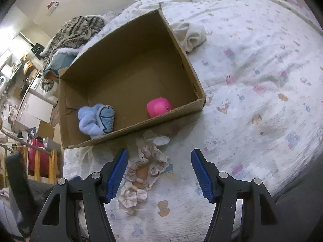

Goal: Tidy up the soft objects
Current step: 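Withdraw both tools from the box toward the remaining items, then grasp the clear plastic packet with the left tool while the right tool grasps a cream scrunchie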

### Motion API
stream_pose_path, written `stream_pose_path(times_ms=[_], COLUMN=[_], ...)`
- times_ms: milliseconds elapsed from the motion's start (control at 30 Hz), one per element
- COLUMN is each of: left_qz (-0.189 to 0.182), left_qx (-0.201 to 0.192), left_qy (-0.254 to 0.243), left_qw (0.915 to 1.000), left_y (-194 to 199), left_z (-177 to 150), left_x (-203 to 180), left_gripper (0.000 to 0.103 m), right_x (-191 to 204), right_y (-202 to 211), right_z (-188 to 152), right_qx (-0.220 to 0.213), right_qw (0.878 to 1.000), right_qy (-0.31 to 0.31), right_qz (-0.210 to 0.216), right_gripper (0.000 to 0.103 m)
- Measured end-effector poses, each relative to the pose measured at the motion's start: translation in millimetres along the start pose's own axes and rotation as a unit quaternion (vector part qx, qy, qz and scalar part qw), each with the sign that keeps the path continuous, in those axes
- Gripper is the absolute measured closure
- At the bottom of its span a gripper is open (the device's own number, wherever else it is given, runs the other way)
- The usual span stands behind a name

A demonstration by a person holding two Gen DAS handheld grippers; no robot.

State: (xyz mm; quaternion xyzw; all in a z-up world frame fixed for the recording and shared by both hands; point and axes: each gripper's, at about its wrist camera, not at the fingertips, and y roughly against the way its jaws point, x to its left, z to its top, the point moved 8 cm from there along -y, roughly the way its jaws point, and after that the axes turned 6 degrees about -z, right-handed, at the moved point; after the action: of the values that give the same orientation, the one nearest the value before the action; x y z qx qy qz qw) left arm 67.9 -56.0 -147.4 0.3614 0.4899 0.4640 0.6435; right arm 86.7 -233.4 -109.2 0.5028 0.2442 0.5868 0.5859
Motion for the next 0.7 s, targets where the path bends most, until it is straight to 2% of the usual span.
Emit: stream_pose_path(times_ms=[200, 367, 467, 500, 533, 567, 667, 700], left_qz=[0.025, 0.008, 0.008, 0.007, 0.002, -0.013, -0.026, -0.030], left_qx=[0.016, 0.038, 0.036, 0.036, 0.037, 0.040, 0.043, 0.045], left_qy=[0.007, -0.009, -0.027, -0.036, -0.042, -0.049, -0.066, -0.068], left_qw=[0.9995, 0.9992, 0.9990, 0.9987, 0.9984, 0.9979, 0.9966, 0.9962], left_y=[-23, -46, -51, -52, -53, -53, -52, -51], left_z=[1, 10, 11, 10, 10, 8, 5, 4], left_x=[9, 3, -5, -8, -11, -17, -27, -29], left_gripper=[0.038, 0.038, 0.038, 0.044, 0.057, 0.065, 0.084, 0.087], right_x=[-1, -4, -4, -4, -4, -4, -4, -4], right_y=[0, -3, -3, -3, -3, -3, -4, -4], right_z=[0, 1, 1, 1, 0, 0, 0, 0], right_qx=[0.001, 0.007, 0.008, 0.008, 0.008, 0.008, 0.008, 0.008], right_qw=[1.000, 1.000, 1.000, 1.000, 1.000, 1.000, 1.000, 1.000], right_qy=[-0.005, -0.011, -0.009, -0.009, -0.009, -0.009, -0.011, -0.011], right_qz=[0.003, 0.002, 0.001, 0.000, 0.000, 0.000, 0.000, 0.000], right_gripper=[0.035, 0.035, 0.035, 0.035, 0.035, 0.035, 0.035, 0.035])
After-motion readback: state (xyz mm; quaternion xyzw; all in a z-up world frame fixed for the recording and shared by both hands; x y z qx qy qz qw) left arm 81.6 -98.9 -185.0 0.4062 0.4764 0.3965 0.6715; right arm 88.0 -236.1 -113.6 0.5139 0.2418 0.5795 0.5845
